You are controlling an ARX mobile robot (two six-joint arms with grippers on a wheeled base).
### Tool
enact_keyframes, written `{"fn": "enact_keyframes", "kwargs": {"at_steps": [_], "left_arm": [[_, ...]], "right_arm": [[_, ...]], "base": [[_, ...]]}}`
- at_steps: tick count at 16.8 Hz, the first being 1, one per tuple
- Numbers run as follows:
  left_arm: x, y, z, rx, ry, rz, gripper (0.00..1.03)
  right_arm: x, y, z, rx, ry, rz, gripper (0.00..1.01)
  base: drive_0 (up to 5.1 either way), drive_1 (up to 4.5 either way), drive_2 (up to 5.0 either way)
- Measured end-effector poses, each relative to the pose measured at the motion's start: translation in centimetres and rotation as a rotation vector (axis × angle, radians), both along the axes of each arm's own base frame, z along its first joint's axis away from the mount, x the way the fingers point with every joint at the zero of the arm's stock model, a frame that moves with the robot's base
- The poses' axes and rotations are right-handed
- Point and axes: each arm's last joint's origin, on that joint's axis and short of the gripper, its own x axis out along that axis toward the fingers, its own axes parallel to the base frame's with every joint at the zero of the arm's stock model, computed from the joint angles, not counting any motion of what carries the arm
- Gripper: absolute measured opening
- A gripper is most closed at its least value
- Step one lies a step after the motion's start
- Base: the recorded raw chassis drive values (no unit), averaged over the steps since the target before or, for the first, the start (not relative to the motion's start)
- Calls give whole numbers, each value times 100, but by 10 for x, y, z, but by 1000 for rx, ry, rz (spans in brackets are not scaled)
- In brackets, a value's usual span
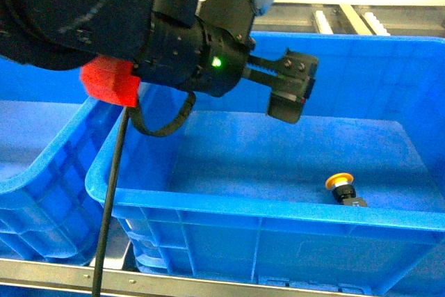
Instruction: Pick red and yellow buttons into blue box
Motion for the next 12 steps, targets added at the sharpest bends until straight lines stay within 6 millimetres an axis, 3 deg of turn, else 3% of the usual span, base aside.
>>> {"fn": "enact_keyframes", "kwargs": {"at_steps": [4,7,10,11,12], "left_arm": [[-38,51,35,-109,-138,257,98],[-97,97,33,-111,-138,452,98],[-163,111,38,-135,-163,504,98],[-178,111,41,-164,-186,476,98],[-178,111,44,-176,-203,481,98]], "right_arm": [[0,0,0,0,0,0,98],[0,0,0,0,0,0,98],[0,0,0,0,0,0,98],[0,0,0,0,0,0,98],[0,0,0,0,0,0,98]], "base": [[0,0,0],[0,0,0],[0,0,0],[0,0,0],[0,0,0]]}}
